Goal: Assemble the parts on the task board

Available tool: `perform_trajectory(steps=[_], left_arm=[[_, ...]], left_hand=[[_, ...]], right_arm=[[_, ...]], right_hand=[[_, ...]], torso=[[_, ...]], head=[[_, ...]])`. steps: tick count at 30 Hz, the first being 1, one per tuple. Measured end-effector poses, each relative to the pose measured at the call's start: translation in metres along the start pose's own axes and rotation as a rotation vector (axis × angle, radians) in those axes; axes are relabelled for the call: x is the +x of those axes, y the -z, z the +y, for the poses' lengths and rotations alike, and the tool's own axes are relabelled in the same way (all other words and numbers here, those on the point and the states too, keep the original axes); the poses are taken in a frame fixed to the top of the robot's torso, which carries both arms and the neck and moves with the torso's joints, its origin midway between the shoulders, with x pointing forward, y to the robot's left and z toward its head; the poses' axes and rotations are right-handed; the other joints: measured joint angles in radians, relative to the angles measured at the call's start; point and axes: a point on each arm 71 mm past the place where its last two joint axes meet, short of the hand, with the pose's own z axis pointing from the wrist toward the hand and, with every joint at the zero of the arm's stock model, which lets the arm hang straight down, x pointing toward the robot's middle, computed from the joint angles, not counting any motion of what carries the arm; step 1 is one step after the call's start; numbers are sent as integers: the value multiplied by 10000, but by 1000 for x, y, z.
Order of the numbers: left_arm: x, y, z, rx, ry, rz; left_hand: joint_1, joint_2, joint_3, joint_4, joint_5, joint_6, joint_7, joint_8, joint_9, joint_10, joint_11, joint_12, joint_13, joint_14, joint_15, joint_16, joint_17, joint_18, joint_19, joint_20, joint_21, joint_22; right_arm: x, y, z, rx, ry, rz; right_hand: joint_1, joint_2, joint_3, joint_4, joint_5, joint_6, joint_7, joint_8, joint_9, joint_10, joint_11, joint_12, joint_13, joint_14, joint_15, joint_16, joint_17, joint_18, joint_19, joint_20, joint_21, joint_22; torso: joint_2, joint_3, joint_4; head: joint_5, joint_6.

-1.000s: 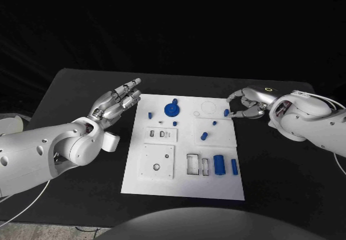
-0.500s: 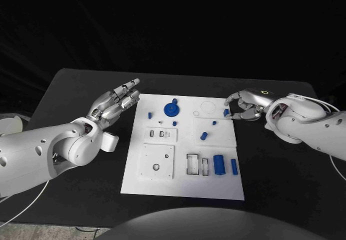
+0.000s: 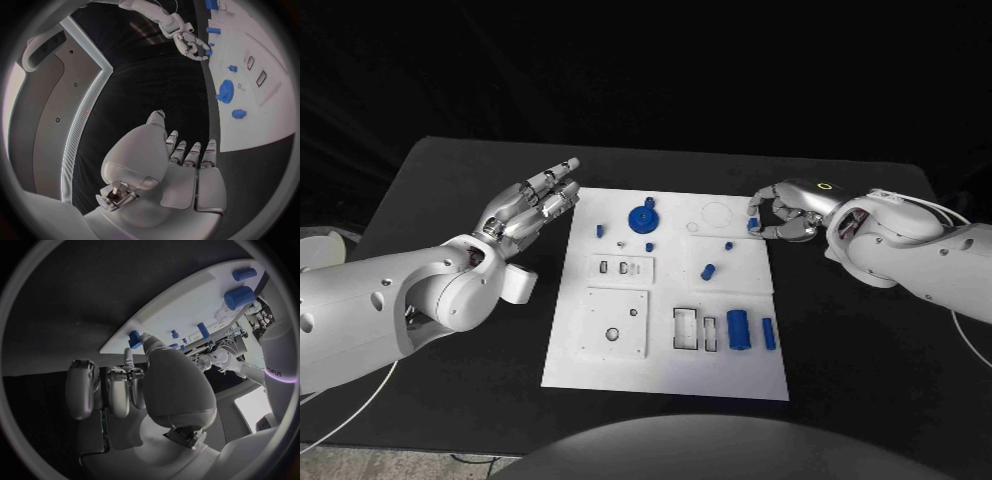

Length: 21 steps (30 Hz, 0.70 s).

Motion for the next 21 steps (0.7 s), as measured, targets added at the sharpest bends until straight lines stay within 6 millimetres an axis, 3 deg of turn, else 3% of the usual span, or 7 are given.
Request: perform_trajectory(steps=[7, 11, 21], left_arm=[[0, 0, 0, -25, 13, 13], [0, 0, 0, -39, 18, 20], [-1, 0, 1, -76, 24, 24]], left_hand=[[0, 0, 0, 0, 0, 0, 0, 0, 0, 0, 0, 0, 0, 0, 0, 0, 0, 1, 0, 0, 0, 0], [0, 0, 0, 0, 0, 0, 0, 0, 0, 0, 0, 0, 0, 0, 0, 0, 0, 1, 0, 0, 0, 0], [0, 0, 0, 0, 0, 1, 0, 0, 0, 0, 0, 0, 0, 0, 0, 0, 0, 1, 0, 0, 0, -1]], right_arm=[[3, -1, 0, 65, -7, 47], [4, -1, -1, 93, -11, 72], [5, -1, 0, 95, -14, 60]], right_hand=[[0, 0, 29, -135, 91, 0, 0, 522, 426, 0, 0, 0, 2, 0, 0, 0, -1, 0, 0, 0, -39, -1], [0, 0, 43, -150, 130, 1, 1, 633, 541, 0, 0, 0, 8, 0, 0, 0, -1, 0, 0, 0, -38, -2], [66, 66, 195, -355, 929, 56, -125, 1060, 931, 0, -72, 0, 7, -33, -38, 0, -2, 1, 36, -36, -38, -2]], torso=[[-2, 0, -1], [-2, 0, -2], [-7, 0, -6]], head=[[5, 0], [11, 0], [12, 0]])
